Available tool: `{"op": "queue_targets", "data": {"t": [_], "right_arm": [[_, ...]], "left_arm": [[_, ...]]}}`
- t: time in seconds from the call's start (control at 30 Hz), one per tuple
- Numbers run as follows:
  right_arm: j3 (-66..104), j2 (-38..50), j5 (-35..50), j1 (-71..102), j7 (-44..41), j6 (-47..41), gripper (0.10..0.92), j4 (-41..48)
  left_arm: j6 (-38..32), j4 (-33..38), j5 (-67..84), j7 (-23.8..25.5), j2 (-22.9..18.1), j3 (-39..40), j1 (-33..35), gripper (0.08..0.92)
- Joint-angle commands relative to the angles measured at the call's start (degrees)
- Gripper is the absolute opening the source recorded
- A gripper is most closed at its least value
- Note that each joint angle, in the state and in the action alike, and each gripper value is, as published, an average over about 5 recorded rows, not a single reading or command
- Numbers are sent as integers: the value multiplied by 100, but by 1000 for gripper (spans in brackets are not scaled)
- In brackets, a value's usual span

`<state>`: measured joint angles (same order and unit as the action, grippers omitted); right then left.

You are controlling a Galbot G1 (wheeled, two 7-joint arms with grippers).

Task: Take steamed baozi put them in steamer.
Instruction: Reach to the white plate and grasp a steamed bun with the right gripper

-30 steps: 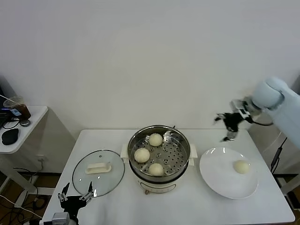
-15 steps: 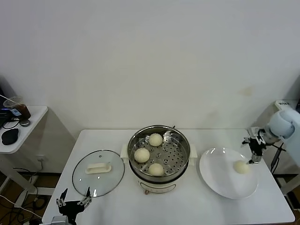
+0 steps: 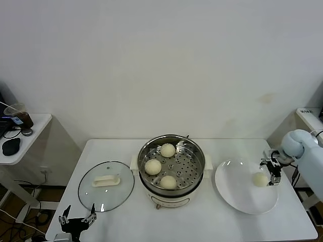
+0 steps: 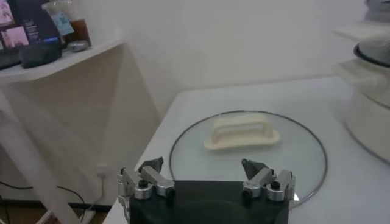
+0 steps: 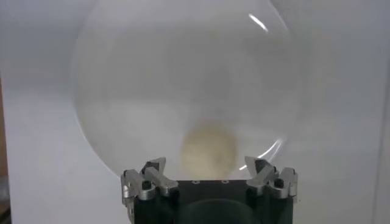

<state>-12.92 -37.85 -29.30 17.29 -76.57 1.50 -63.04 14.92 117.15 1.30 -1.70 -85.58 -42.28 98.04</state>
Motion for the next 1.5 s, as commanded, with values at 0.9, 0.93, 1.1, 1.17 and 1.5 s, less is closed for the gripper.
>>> {"op": "queue_targets", "data": {"t": [0.9, 0.93, 1.1, 1.17, 1.5], "right_arm": [[-79, -699, -608, -206, 203, 713, 823, 1240], [-68, -721, -620, -207, 227, 703, 823, 1264], [-15, -814, -665, -230, 329, 640, 823, 1415], [-8, -821, -656, -239, 320, 632, 818, 1442], [-47, -746, -546, -269, 253, 619, 586, 1365]], "left_arm": [[-18, -134, -91, -23, -22, 79, -114, 823], [-18, -136, -90, -24, -22, 76, -115, 823], [-19, -148, -86, -27, -29, 70, -106, 823], [-20, -153, -86, -28, -33, 70, -102, 823], [-19, -202, -85, -45, -37, 82, -165, 823]]}}
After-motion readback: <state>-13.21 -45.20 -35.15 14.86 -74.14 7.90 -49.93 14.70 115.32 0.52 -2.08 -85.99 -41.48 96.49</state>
